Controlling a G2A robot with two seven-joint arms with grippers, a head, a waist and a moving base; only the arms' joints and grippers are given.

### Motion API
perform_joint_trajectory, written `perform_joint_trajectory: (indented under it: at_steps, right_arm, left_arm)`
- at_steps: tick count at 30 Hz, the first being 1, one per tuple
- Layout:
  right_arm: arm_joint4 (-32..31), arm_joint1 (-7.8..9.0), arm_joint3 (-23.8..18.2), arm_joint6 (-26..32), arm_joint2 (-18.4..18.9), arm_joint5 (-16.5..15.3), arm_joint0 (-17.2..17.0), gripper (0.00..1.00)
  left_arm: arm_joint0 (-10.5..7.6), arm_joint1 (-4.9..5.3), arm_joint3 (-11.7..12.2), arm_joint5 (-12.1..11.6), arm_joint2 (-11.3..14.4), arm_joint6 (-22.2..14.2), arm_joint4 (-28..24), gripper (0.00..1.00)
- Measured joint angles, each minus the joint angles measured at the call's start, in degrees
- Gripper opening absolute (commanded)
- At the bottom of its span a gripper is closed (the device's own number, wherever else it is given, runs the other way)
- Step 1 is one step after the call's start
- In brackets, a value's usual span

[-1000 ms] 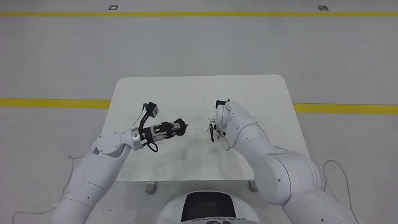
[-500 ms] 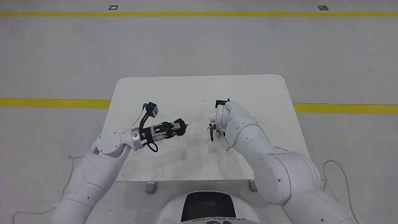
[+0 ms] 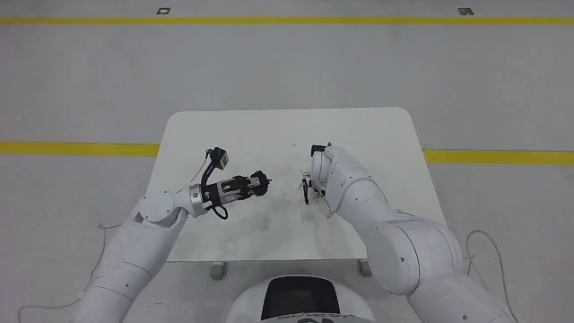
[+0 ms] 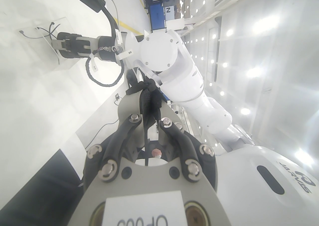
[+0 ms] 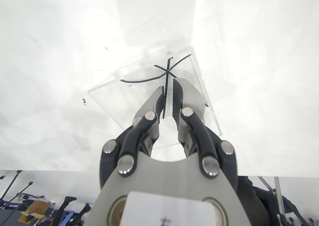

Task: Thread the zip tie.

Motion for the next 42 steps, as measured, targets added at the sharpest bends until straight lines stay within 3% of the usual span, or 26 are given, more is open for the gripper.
perform_joint_trajectory:
  at_steps: [3,22,42]
  right_arm:
    - [0.0,0.02,0.0,0.0,0.0,0.0,0.0,0.0]
    - [0.0,-1.03,-2.1,0.8,2.7,0.0,-0.1,0.0]
    - [0.0,-1.33,-8.7,4.0,5.3,0.0,-2.4,0.0]
  left_arm:
    - [0.0,0.0,0.0,0.0,0.0,0.0,0.0,0.0]
    - [0.0,0.0,0.0,0.0,0.0,0.0,0.0,0.0]
    - [0.0,0.0,0.0,0.0,0.0,0.0,0.0,0.0]
